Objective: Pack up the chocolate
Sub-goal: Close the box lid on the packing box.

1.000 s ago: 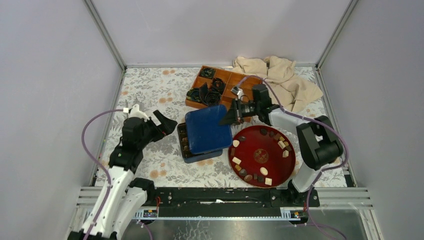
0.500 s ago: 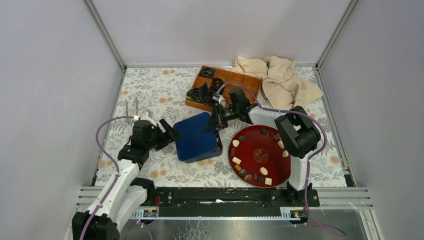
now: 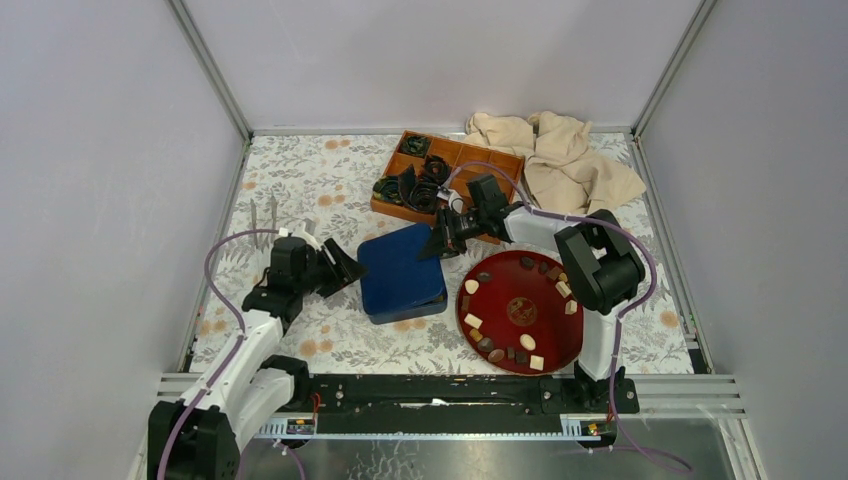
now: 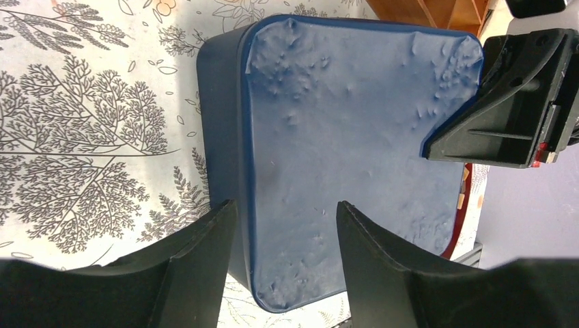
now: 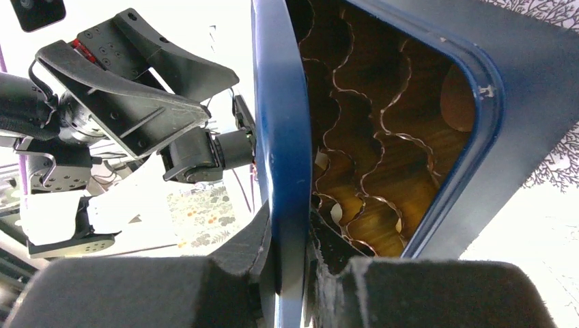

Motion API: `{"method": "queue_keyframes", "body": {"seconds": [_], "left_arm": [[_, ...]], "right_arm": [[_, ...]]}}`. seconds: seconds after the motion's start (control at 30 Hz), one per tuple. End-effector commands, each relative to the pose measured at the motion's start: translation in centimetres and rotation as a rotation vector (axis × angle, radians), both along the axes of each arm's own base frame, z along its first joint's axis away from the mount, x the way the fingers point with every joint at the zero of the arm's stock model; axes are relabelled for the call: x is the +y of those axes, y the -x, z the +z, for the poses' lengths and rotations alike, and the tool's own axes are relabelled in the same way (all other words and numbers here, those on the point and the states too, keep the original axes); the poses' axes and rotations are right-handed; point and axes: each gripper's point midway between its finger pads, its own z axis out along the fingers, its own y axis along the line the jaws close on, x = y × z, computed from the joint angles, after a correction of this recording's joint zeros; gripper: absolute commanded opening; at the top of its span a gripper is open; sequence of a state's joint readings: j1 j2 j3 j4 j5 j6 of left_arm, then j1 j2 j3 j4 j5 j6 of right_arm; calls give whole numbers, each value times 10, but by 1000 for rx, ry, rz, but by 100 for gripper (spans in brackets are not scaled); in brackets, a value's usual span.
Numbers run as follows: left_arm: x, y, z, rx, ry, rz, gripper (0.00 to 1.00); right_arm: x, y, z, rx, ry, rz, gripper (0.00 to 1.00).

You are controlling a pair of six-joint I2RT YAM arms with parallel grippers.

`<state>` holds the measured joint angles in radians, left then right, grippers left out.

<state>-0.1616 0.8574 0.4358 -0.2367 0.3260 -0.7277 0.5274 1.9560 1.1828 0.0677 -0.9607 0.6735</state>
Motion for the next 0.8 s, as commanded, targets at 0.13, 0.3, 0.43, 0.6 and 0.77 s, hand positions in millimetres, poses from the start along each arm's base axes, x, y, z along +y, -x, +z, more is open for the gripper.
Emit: {"method": "queue_keyframes", "body": {"seconds": [0.13, 0.3, 0.43, 0.6, 0.77], "left_arm": [[-11, -5, 0, -23, 41, -61, 58], [-18, -5, -9, 13, 51, -100, 51], [-27, -7, -14, 35, 54, -139, 47], [-34, -9, -20, 61, 42, -172, 43], [-37, -9, -22, 64, 22, -185, 41]], "right_arm": [[-5, -3, 7, -46, 11, 38, 7], [-11, -8, 5, -54, 26, 21, 13], [-16, -11, 2, -58, 40, 16, 19], [-20, -11, 0, -86, 71, 26, 46], [-25, -16, 4, -152, 108, 35, 51]]}}
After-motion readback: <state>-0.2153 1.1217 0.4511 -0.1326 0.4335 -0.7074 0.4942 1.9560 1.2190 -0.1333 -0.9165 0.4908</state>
